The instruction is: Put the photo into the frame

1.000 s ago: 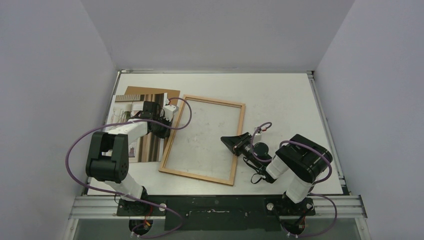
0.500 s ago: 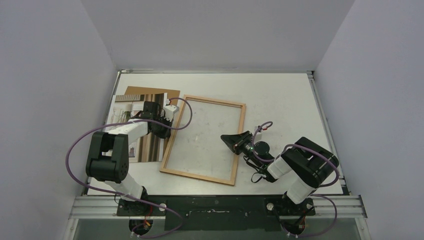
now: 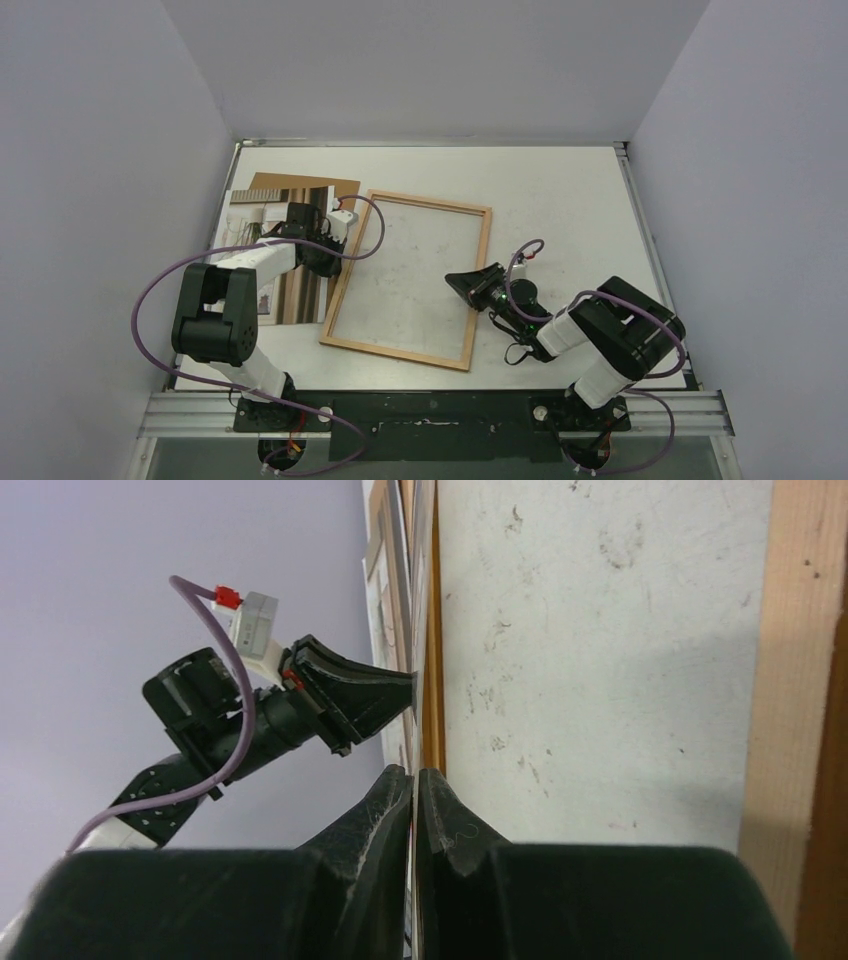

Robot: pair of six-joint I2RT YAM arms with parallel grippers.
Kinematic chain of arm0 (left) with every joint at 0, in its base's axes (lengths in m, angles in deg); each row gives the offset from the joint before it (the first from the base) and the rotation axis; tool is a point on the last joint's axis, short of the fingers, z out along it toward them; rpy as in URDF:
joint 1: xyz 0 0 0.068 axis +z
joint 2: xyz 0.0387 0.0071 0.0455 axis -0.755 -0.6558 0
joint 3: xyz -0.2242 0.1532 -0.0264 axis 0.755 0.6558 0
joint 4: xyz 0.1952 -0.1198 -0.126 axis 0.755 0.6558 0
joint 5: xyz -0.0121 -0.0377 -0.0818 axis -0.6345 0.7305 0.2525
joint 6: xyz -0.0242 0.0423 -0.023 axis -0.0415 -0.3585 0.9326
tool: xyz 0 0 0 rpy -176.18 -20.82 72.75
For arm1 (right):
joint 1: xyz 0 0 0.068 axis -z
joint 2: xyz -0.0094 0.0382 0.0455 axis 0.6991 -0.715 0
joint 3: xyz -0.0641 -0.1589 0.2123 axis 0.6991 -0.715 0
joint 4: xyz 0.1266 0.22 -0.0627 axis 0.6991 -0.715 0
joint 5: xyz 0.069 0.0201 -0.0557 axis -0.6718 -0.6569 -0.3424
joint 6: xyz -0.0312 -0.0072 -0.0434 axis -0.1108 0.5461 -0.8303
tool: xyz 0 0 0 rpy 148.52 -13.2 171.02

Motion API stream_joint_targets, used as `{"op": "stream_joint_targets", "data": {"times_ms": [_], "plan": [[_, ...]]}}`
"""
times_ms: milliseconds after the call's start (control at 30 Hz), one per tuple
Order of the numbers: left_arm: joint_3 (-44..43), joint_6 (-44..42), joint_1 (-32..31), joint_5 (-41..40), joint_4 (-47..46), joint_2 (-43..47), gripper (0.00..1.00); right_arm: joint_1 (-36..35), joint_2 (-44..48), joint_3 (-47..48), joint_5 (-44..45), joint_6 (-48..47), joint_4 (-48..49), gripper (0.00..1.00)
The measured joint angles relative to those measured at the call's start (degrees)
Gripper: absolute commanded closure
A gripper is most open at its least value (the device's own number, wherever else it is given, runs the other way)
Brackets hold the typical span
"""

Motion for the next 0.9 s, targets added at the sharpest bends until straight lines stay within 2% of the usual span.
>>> {"op": "stream_joint_targets", "data": {"times_ms": [200, 433, 700, 900], "plan": [[0.0, 0.0, 0.0, 0.1, 0.1, 0.1, 1.0, 0.1, 5.3, -0.1, -0.1, -4.6, -7.6, 0.95], [0.0, 0.2, 0.0, 0.1, 0.1, 0.1, 1.0, 0.1, 5.7, -0.1, -0.1, -6.0, -10.7, 0.95], [0.0, 0.4, 0.0, -0.2, 0.1, 0.1, 1.0, 0.1, -1.3, -0.5, -0.5, -2.5, -5.6, 0.95], [0.0, 0.4, 0.0, -0.5, 0.0, 0.1, 1.0, 0.1, -2.8, -0.7, -0.6, -1.2, -3.5, 0.95]]}}
